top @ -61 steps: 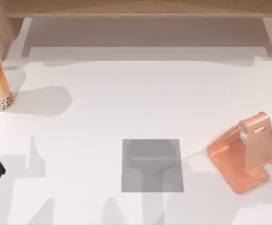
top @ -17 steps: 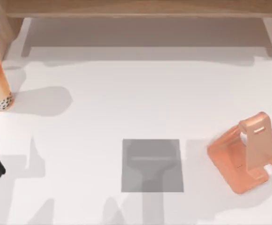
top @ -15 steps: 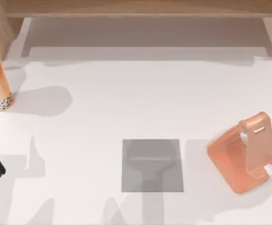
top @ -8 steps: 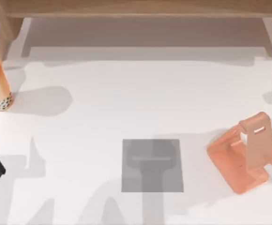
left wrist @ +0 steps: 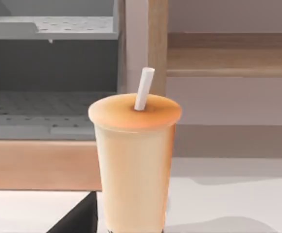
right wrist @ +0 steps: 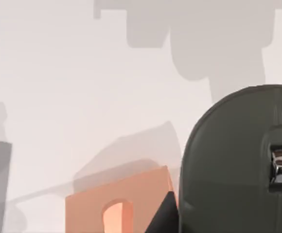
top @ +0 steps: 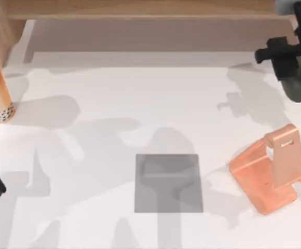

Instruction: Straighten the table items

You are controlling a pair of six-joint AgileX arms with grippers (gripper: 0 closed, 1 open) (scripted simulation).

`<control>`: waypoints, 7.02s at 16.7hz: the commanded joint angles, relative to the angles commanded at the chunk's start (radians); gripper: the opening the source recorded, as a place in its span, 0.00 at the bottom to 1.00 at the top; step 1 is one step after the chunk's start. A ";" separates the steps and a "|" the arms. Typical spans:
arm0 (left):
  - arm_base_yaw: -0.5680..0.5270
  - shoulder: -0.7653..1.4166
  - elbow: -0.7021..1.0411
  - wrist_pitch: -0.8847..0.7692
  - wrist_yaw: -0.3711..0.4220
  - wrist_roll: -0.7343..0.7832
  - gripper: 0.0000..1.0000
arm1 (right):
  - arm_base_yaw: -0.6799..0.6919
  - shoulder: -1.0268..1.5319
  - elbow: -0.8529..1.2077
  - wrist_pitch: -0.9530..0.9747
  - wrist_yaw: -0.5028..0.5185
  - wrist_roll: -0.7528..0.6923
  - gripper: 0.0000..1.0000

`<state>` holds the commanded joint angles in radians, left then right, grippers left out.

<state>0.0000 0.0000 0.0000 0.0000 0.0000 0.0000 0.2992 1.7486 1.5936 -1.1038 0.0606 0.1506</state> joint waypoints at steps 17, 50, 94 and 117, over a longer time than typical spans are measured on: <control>0.000 0.000 0.000 0.000 0.000 0.000 1.00 | 0.478 0.434 0.064 0.082 -0.054 0.662 0.00; 0.000 0.000 0.000 0.000 0.000 0.000 1.00 | 0.471 0.446 0.048 0.112 -0.054 0.652 1.00; 0.000 0.000 0.000 0.000 0.000 0.000 1.00 | -0.430 0.444 -0.095 0.241 -0.075 -0.527 1.00; 0.000 0.000 0.000 0.000 0.000 0.000 1.00 | -0.430 0.422 -0.089 0.233 -0.071 -0.528 0.00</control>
<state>0.0000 0.0000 0.0000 0.0000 0.0000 0.0000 -0.1309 2.1704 1.5051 -0.8711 -0.0108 -0.3773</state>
